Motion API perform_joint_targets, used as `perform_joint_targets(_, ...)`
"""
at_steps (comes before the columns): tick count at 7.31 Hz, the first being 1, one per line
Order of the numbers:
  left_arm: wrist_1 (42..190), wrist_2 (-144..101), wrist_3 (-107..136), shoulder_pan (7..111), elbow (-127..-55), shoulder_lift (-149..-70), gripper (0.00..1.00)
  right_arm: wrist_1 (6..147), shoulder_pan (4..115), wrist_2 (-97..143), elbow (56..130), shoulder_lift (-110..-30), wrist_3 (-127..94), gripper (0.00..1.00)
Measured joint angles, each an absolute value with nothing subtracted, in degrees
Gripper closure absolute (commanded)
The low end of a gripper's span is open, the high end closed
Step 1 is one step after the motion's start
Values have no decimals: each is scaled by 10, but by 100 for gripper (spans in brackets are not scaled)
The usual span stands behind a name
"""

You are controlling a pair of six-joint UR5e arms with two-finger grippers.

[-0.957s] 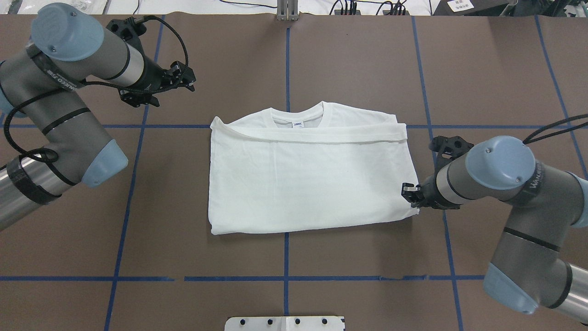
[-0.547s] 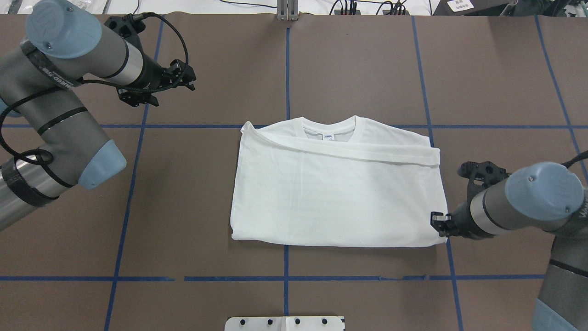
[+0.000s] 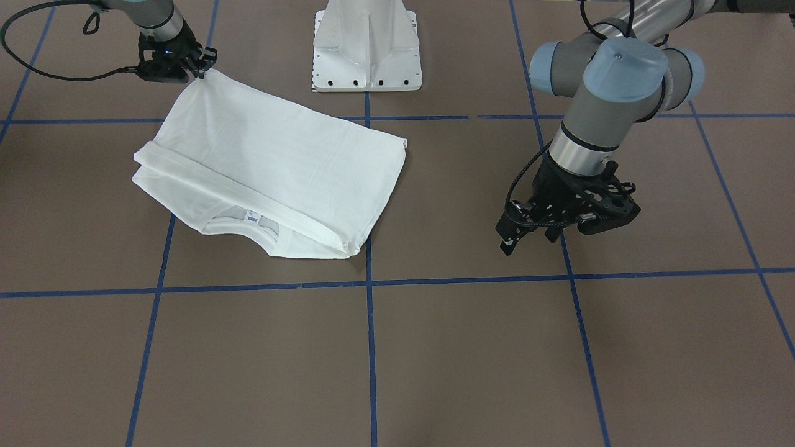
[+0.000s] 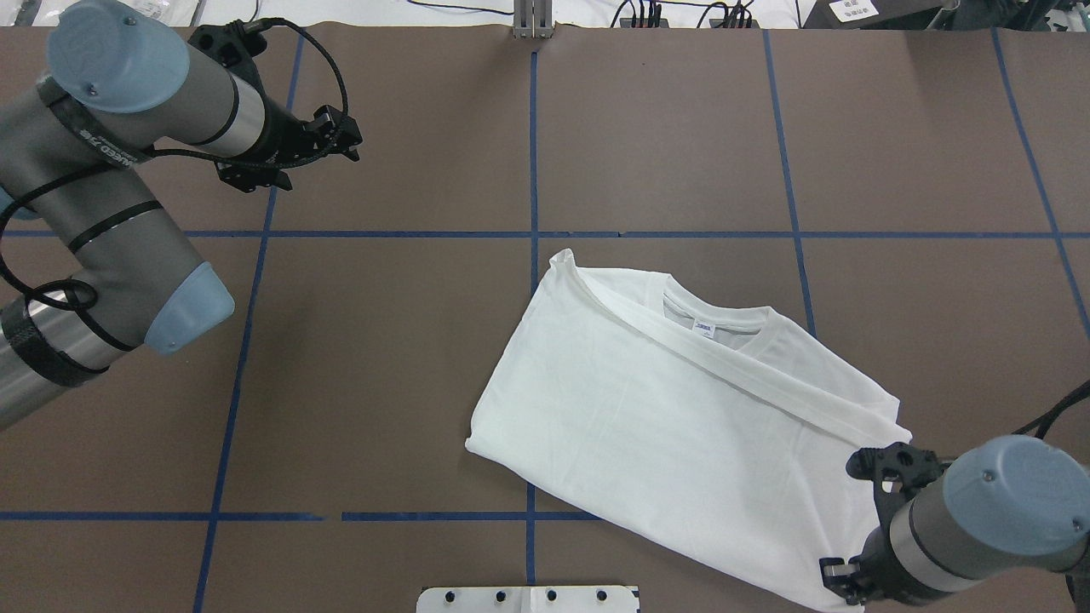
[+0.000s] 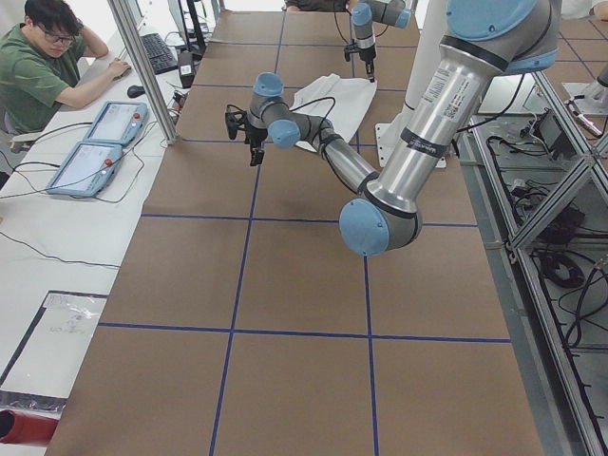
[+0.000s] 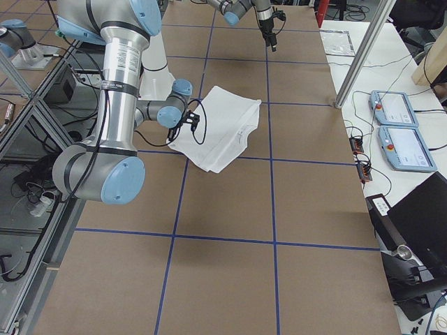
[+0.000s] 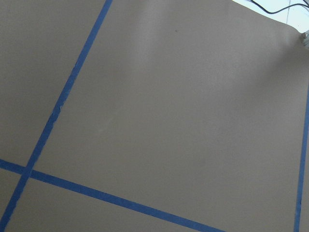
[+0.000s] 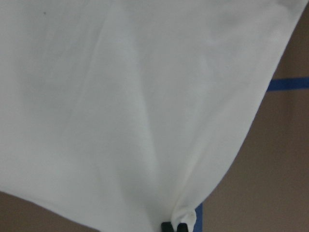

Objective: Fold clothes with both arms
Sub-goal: 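Bring the left gripper to the shirt while the right gripper repositions, then push the shirt corner away from the robot with the left gripper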

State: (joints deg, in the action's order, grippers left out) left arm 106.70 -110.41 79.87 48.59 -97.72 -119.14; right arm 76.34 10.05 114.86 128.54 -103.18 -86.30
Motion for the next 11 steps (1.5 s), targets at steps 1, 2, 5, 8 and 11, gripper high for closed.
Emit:
perform_joint_targets(1, 1067, -1103, 798, 486, -978, -1192, 1, 763, 61, 1147, 1286, -1029, -901, 2)
perform_joint_targets(2, 1067, -1103, 798, 485, -979, -1192, 1, 761, 38, 1146, 1287, -1021, -928, 0)
perform_joint_targets(5, 1067, -1107, 797, 476, -982, -1193, 1, 759, 88, 1145, 1291, -962, -976, 0)
perform_joint_targets(8, 1067, -1115, 835, 395, -1010, -1192, 1, 759, 241, 1146, 1287, -854, -955, 0)
perform_joint_targets(11, 1069, -1113, 979, 260, -1033, -1197, 1, 759, 343, 1153, 1279, -814, -931, 0)
